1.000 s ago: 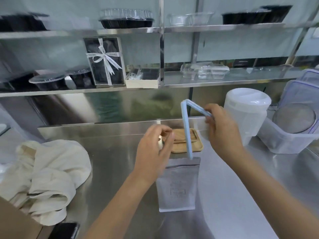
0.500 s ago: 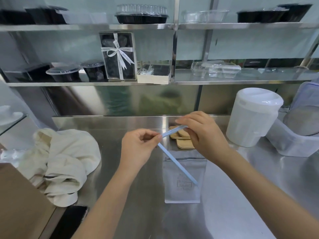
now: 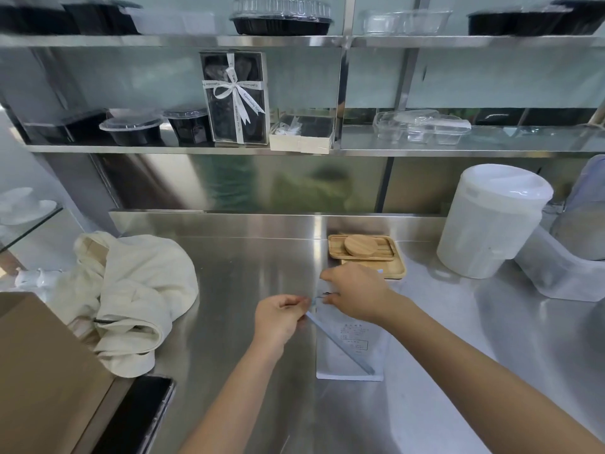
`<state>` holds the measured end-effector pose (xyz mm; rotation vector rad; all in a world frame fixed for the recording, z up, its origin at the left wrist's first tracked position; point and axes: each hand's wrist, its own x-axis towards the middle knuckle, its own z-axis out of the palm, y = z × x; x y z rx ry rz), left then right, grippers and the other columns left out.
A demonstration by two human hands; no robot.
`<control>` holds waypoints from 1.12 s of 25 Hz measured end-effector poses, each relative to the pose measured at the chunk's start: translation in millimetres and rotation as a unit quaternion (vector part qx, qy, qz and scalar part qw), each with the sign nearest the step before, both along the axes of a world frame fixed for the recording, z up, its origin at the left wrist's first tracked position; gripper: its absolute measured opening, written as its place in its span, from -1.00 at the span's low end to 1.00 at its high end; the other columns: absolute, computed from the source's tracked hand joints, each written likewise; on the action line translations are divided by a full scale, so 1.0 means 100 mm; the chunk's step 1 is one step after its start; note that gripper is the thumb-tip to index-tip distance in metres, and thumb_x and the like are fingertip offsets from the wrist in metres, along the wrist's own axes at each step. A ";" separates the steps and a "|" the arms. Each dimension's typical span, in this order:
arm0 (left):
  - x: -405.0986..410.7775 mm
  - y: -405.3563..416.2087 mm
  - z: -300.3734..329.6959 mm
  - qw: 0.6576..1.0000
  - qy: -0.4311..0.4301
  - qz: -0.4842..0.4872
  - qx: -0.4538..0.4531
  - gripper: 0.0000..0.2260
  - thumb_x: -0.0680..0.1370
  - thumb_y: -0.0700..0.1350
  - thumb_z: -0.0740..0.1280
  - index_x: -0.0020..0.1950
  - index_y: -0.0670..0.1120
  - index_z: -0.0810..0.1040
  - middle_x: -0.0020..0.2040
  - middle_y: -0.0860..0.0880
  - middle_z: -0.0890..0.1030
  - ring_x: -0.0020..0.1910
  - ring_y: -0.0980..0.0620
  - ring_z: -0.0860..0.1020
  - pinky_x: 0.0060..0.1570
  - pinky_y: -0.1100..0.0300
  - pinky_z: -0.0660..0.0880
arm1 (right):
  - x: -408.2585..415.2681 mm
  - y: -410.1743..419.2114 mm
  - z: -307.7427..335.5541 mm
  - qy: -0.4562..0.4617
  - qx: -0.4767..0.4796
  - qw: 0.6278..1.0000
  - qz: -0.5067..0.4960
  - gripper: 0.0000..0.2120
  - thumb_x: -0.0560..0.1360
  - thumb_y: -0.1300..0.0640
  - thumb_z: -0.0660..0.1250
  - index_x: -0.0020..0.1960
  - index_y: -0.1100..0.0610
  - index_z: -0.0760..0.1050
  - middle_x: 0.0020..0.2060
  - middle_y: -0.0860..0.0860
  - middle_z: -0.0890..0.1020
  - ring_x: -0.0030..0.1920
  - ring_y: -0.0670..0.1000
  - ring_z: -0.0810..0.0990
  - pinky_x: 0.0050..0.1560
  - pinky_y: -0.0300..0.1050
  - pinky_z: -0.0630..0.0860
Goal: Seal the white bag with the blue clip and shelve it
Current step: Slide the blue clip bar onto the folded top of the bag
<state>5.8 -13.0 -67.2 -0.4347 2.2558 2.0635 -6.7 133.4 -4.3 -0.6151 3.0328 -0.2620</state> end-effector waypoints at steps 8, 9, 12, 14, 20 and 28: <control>0.00 0.16 -0.06 0.999 -0.008 0.000 0.031 -0.92 0.48 -0.28 0.37 -0.12 -0.28 0.63 -0.45 0.00 0.58 -0.59 0.26 0.45 -0.53 0.45 0.38 | -0.02 0.03 -0.02 -0.002 0.004 1.000 -0.004 -0.61 0.50 0.08 0.29 -0.40 0.03 0.17 -0.18 0.14 0.60 -0.13 0.19 0.53 -0.40 -0.13 0.24; 0.01 0.17 -0.06 0.999 -0.012 -0.003 0.030 -0.91 0.49 -0.26 0.36 -0.11 -0.28 0.64 -0.40 -0.05 0.59 -0.53 0.21 0.48 -0.49 0.42 0.40 | -0.01 0.03 -0.01 -0.001 0.002 1.000 -0.003 -0.67 0.51 0.09 0.29 -0.35 0.05 0.22 -0.19 0.13 0.60 -0.14 0.18 0.53 -0.34 -0.11 0.27; 0.03 0.19 -0.08 1.000 -0.020 -0.012 0.013 -0.88 0.52 -0.23 0.33 -0.13 -0.21 0.65 -0.29 -0.14 0.61 -0.39 0.05 0.44 -0.38 0.29 0.39 | -0.01 0.01 -0.01 0.003 -0.005 1.000 -0.006 -0.75 0.51 0.10 0.28 -0.27 0.07 0.28 -0.29 0.06 0.50 -0.24 0.12 0.44 -0.31 -0.10 0.29; 0.04 0.18 -0.08 0.999 -0.017 -0.022 -0.018 -0.85 0.53 -0.26 0.28 -0.10 -0.17 0.66 -0.25 -0.12 0.62 -0.41 0.10 0.44 -0.40 0.34 0.38 | 0.00 0.01 -0.03 0.010 -0.009 1.000 -0.010 -0.75 0.52 0.10 0.28 -0.27 0.07 0.28 -0.34 0.01 0.43 -0.28 0.09 0.40 -0.33 -0.12 0.27; 0.10 0.13 -0.05 0.994 0.006 -0.098 -0.038 -0.74 0.51 -0.43 0.19 0.07 -0.23 0.60 -0.06 -0.10 0.64 -0.10 0.10 0.58 -0.30 0.60 0.42 | -0.01 0.02 -0.04 0.015 -0.018 0.999 -0.023 -0.79 0.52 0.11 0.28 -0.25 0.07 0.32 -0.33 0.01 0.45 -0.29 0.06 0.42 -0.33 -0.13 0.30; 0.12 0.14 -0.07 0.995 0.032 -0.091 0.021 -0.84 0.41 -0.41 0.39 -0.06 -0.24 0.63 -0.15 -0.15 0.67 -0.33 0.21 0.63 -0.33 0.47 0.50 | -0.02 0.02 -0.08 0.029 -0.007 0.999 -0.029 -0.60 0.48 0.21 0.28 -0.42 0.01 0.16 -0.48 -0.07 0.32 -0.33 0.09 0.39 -0.49 -0.18 0.13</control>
